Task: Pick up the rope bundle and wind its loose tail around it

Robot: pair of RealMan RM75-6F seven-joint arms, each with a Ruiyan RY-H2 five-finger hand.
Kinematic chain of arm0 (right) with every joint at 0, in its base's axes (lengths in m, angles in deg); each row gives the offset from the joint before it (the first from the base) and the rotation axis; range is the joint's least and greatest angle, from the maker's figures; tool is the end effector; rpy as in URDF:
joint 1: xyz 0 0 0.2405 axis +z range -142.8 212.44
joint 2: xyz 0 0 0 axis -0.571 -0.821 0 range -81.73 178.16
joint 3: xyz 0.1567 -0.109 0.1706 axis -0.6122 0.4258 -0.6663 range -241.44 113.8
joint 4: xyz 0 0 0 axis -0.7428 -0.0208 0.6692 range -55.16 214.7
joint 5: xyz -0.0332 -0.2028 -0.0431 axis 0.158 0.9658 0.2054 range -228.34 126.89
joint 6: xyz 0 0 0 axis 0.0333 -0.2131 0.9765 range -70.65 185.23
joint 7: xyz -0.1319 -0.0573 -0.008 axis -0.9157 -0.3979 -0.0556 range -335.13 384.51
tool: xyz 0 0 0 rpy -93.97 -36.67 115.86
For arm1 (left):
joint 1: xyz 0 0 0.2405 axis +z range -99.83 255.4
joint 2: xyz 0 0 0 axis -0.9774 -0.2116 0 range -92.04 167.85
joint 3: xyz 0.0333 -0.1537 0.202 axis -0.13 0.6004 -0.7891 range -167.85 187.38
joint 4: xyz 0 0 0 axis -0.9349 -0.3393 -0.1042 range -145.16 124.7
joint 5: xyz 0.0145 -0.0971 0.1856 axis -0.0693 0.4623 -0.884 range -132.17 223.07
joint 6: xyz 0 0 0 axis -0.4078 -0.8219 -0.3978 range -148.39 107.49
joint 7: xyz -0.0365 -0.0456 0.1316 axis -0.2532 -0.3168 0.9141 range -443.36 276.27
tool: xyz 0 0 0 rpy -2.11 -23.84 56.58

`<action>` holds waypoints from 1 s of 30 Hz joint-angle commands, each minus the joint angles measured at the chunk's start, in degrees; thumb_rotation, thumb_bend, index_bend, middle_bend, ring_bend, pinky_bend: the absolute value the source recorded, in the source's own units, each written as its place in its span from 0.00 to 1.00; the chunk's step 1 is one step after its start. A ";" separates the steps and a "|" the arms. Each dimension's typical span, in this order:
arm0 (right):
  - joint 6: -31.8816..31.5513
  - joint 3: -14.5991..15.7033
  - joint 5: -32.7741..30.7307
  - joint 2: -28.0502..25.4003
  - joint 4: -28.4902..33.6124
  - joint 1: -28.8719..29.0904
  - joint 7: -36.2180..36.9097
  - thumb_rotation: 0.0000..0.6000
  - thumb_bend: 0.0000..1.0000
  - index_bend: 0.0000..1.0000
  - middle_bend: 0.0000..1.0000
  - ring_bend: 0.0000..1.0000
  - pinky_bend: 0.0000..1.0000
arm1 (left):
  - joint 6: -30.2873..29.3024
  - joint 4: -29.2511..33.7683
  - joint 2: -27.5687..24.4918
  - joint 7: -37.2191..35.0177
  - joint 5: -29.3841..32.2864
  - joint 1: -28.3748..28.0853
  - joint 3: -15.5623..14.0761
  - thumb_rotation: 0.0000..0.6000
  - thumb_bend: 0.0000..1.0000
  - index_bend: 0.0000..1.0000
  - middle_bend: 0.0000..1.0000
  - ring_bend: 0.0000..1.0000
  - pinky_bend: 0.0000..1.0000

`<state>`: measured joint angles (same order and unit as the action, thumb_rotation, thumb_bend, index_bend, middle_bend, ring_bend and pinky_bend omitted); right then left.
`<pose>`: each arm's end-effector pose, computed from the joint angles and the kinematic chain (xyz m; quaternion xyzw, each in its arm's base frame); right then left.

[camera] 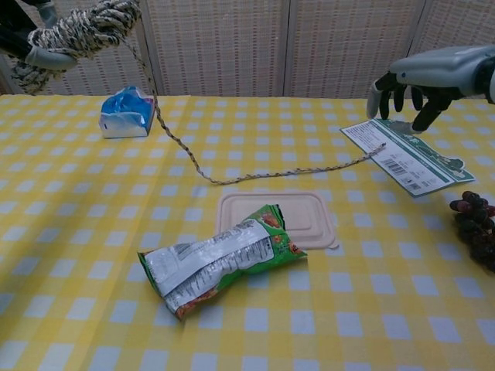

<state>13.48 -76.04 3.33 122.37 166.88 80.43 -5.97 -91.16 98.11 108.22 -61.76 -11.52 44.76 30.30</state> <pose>-0.1736 -0.3842 0.0551 0.7804 -0.3206 0.2532 0.4734 -0.1439 0.3328 0.1246 -0.5936 -0.4023 -0.4700 0.5147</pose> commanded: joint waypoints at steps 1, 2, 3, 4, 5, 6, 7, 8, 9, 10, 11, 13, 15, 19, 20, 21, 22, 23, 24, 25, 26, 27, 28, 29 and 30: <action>1.53 1.61 -3.42 4.96 -5.18 3.38 -3.94 1.00 0.40 0.34 0.35 0.33 0.40 | -0.36 0.27 -0.25 0.04 0.10 0.03 -0.30 0.89 0.27 0.79 0.90 0.69 0.48; 1.66 1.91 -3.92 5.91 -6.25 4.02 -4.57 1.00 0.40 0.34 0.35 0.31 0.39 | -0.48 0.34 -0.32 0.13 0.10 0.03 -0.45 0.89 0.27 0.79 0.90 0.69 0.48; 1.83 2.23 -4.49 7.20 -7.64 4.81 -5.17 1.00 0.40 0.34 0.34 0.29 0.38 | -0.61 0.45 -0.41 0.15 0.15 0.04 -0.61 0.89 0.27 0.79 0.90 0.69 0.48; 1.90 2.42 -4.88 8.14 -8.68 5.33 -5.53 1.00 0.40 0.34 0.34 0.26 0.35 | -0.71 0.54 -0.46 0.13 0.20 0.05 -0.71 0.89 0.27 0.79 0.90 0.69 0.48; 1.80 2.67 -5.23 9.36 -10.11 6.00 -6.08 1.00 0.40 0.34 0.33 0.23 0.32 | -0.85 0.63 -0.52 0.11 0.26 0.05 -0.82 0.89 0.27 0.79 0.90 0.69 0.48; 1.74 2.83 -5.44 10.27 -11.16 6.44 -6.38 1.00 0.40 0.34 0.32 0.21 0.28 | -0.96 0.70 -0.55 0.14 0.30 0.05 -0.92 0.89 0.27 0.79 0.90 0.69 0.48; 1.82 2.97 -5.69 11.13 -12.16 6.86 -6.55 1.00 0.40 0.34 0.31 0.19 0.25 | -1.06 0.76 -0.59 0.18 0.34 0.04 -1.01 0.89 0.27 0.79 0.90 0.69 0.48; 1.97 3.14 -5.96 12.21 -13.46 7.38 -6.72 1.00 0.40 0.34 0.30 0.17 0.22 | -1.20 0.87 -0.63 0.25 0.37 0.01 -1.13 0.89 0.27 0.79 0.90 0.69 0.48; 2.08 3.27 -6.05 13.01 -14.47 7.74 -6.80 1.00 0.40 0.34 0.29 0.16 0.21 | -1.29 0.99 -0.68 0.33 0.37 0.00 -1.24 0.89 0.27 0.79 0.90 0.69 0.48; 2.18 3.42 -6.12 13.82 -15.49 8.07 -6.87 1.00 0.40 0.34 0.29 0.15 0.20 | -1.40 1.11 -0.73 0.41 0.37 -0.01 -1.34 0.89 0.27 0.79 0.90 0.69 0.48; 2.22 3.53 -6.17 14.88 -16.79 8.44 -6.80 1.00 0.40 0.34 0.28 0.14 0.19 | -1.57 1.24 -0.77 0.49 0.33 -0.02 -1.46 0.89 0.27 0.79 0.90 0.69 0.48; 2.01 3.62 -5.99 16.47 -18.68 8.79 -6.46 1.00 0.40 0.35 0.27 0.13 0.16 | -1.73 1.38 -0.80 0.57 0.31 -0.04 -1.67 0.89 0.27 0.79 0.90 0.69 0.48; 1.67 3.54 -5.73 18.28 -20.71 8.95 -5.58 1.00 0.37 0.36 0.27 0.11 0.12 | -1.85 1.40 -0.79 0.63 0.36 -0.14 -1.81 0.89 0.27 0.79 0.90 0.69 0.48; 0.93 3.06 -4.94 21.28 -24.21 9.00 -3.46 1.00 0.28 0.37 0.22 0.04 0.01 | -1.91 1.40 -0.67 0.61 0.52 -0.31 -2.14 0.89 0.27 0.79 0.90 0.69 0.48; 0.73 2.84 -4.67 22.15 -25.31 9.02 -2.74 1.00 0.28 0.38 0.21 0.02 0.00 | -1.86 1.37 -0.62 0.63 0.61 -0.38 -2.26 0.89 0.27 0.79 0.90 0.69 0.48; 0.48 2.69 -4.34 22.81 -26.16 9.01 -2.19 1.00 0.28 0.38 0.20 0.01 0.00 | -1.83 1.35 -0.59 0.62 0.67 -0.42 -2.34 0.89 0.27 0.79 0.90 0.69 0.48; 0.24 2.57 -4.05 23.49 -27.05 8.97 -1.68 1.00 0.27 0.38 0.19 0.00 0.00 | -1.82 1.27 -0.54 0.63 0.72 -0.47 -2.41 0.89 0.27 0.79 0.90 0.69 0.48; 0.09 2.43 -3.71 24.13 -27.83 8.96 -1.10 1.00 0.27 0.39 0.18 0.00 0.00 | -1.81 1.19 -0.49 0.67 0.75 -0.52 -2.51 0.89 0.27 0.79 0.90 0.69 0.48; 0.07 2.33 -3.25 24.87 -28.85 8.94 -0.36 1.00 0.27 0.40 0.17 0.00 0.00 | -1.81 1.10 -0.44 0.66 0.81 -0.56 -2.61 0.89 0.27 0.79 0.90 0.69 0.48; -0.15 2.25 -2.84 25.46 -29.69 8.93 0.08 1.00 0.27 0.40 0.17 0.00 0.00 | -1.81 1.03 -0.40 0.60 0.86 -0.59 -2.65 0.89 0.27 0.79 0.90 0.69 0.48; -0.45 2.20 -2.35 26.09 -30.61 8.91 0.50 1.00 0.27 0.42 0.17 0.00 0.00 | -1.80 0.97 -0.39 0.58 0.92 -0.61 -2.70 0.89 0.27 0.79 0.90 0.69 0.48; -0.62 2.11 -1.86 26.89 -31.83 8.90 1.07 1.00 0.26 0.43 0.17 0.00 0.00 | -1.84 0.90 -0.38 0.54 0.96 -0.63 -2.76 0.89 0.27 0.79 0.90 0.69 0.48; -0.64 1.98 -1.56 27.44 -32.65 8.90 1.57 1.00 0.26 0.45 0.17 0.00 0.00 | -1.89 0.85 -0.38 0.50 0.99 -0.63 -2.80 0.89 0.27 0.79 0.90 0.69 0.48; -0.40 1.84 -1.28 28.06 -33.65 8.91 2.20 1.00 0.26 0.46 0.17 0.00 0.00 | -1.95 0.79 -0.38 0.44 1.04 -0.64 -2.83 0.89 0.27 0.79 0.90 0.69 0.48; -0.14 1.76 -1.16 28.46 -34.36 8.95 2.51 1.00 0.26 0.46 0.17 0.00 0.00 | -1.96 0.73 -0.39 0.41 1.07 -0.65 -2.87 0.89 0.27 0.79 0.90 0.69 0.48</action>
<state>13.20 -73.96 1.48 149.70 133.94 89.35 -4.48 -93.12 98.83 107.83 -61.34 -10.45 44.11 27.43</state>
